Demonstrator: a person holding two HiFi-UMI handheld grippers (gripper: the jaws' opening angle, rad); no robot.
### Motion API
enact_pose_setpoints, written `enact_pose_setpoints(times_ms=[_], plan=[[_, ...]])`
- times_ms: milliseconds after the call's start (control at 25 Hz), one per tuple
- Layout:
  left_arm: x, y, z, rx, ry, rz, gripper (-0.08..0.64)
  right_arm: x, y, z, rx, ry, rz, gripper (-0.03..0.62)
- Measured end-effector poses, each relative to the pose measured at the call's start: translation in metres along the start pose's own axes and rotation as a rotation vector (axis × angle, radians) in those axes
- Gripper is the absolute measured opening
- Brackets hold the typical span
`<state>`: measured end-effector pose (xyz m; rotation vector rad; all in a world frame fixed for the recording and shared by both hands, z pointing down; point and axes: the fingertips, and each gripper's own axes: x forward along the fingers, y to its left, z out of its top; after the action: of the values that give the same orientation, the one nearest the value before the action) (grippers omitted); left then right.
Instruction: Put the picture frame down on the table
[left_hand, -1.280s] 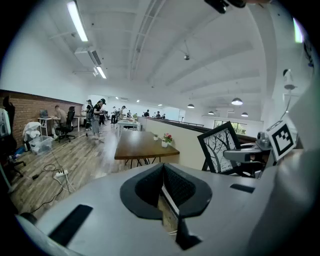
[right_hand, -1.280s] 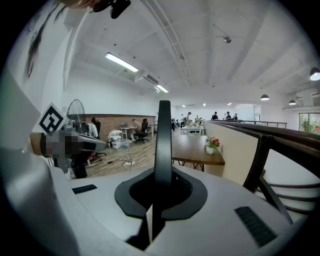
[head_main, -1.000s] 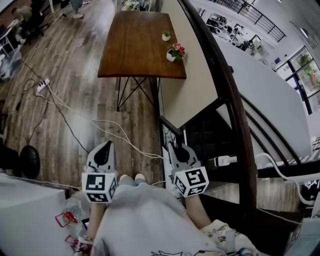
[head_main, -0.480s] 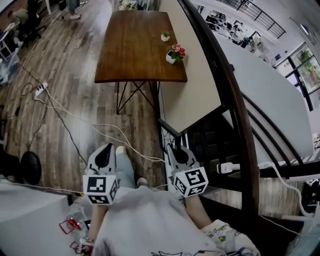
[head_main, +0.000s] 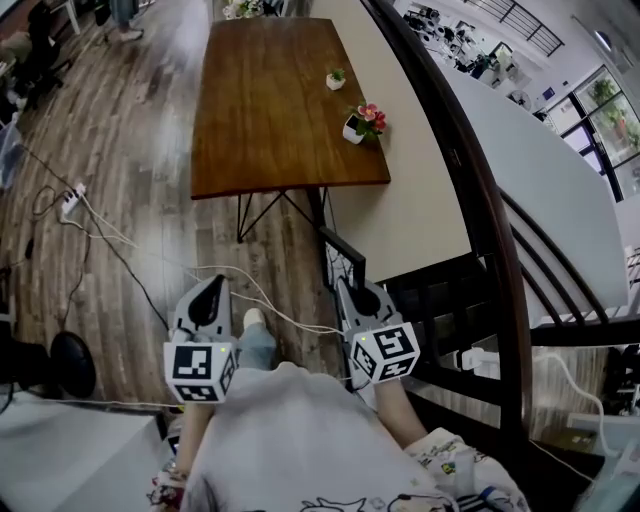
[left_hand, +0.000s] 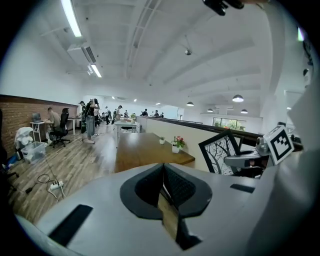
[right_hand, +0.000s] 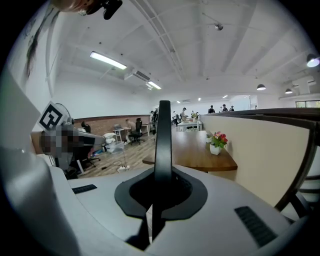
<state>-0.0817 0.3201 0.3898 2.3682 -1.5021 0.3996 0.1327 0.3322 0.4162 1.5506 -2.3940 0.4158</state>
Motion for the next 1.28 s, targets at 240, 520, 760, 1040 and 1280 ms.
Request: enact_pose_setpoints(times_ms=[240,520,760,1040,1280], plan=[[0.03,0.048,0.011,0.015,0.017,0.006,0.005,0.048,0.003,0.022,0.012,0.0,-0.015,0.008],[0.054,0.087,0.01,0.004,0.027,-0.017,0.005,0.088,0.01,0.026,0.029,0.007,-0.044,0.008],[0.056,0.106,0.005,-0.001,0.045,-0.02,0.005,0.096,0.023,0.023,0.031,0.04,-0.059,0.008],[0.075,0.112,0.002,-0.015,0.072,-0.033,0.005,0.105,0.009,0.023,0.042,0.062,-0.094,0.008],[0.113,0.126,0.017,-0.009,0.071,-0.025,0.005,0.14,-0.015,0.035,0.045,0.054,-0.096,0.008]])
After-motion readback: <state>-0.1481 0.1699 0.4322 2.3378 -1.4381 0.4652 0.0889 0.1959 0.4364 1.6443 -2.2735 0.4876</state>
